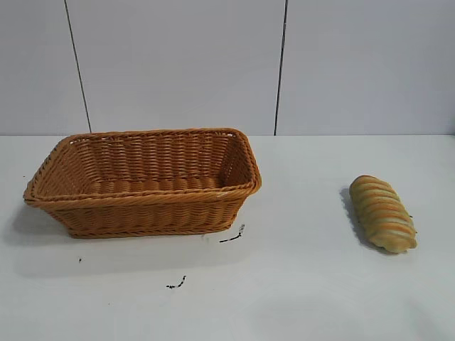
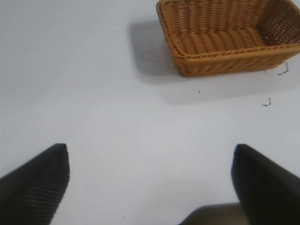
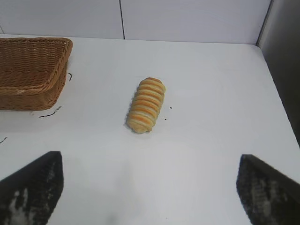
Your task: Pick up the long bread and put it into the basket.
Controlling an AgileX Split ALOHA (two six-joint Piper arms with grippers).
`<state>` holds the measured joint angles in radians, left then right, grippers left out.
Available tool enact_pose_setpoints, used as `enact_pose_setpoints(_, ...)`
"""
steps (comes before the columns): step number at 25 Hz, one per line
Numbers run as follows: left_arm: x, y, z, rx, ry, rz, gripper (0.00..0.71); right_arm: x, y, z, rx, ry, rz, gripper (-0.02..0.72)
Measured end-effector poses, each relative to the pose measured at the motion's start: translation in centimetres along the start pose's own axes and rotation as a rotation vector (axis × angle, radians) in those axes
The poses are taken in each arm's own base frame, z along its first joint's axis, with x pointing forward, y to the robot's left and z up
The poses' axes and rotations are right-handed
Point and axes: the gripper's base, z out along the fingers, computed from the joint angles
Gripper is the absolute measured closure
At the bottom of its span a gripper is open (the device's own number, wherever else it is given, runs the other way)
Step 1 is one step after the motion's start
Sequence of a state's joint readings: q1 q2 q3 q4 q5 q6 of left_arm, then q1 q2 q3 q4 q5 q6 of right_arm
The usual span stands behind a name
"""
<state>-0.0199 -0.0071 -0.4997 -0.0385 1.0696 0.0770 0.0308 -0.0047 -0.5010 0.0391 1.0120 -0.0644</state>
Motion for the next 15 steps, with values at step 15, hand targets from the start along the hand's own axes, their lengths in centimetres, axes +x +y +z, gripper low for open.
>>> enact_pose_setpoints(15,0.0,0.0,0.0,0.0,0.0,0.0,0.018,-7.8,-0.5,6.2,-0.022,0.34,0.018,0.014)
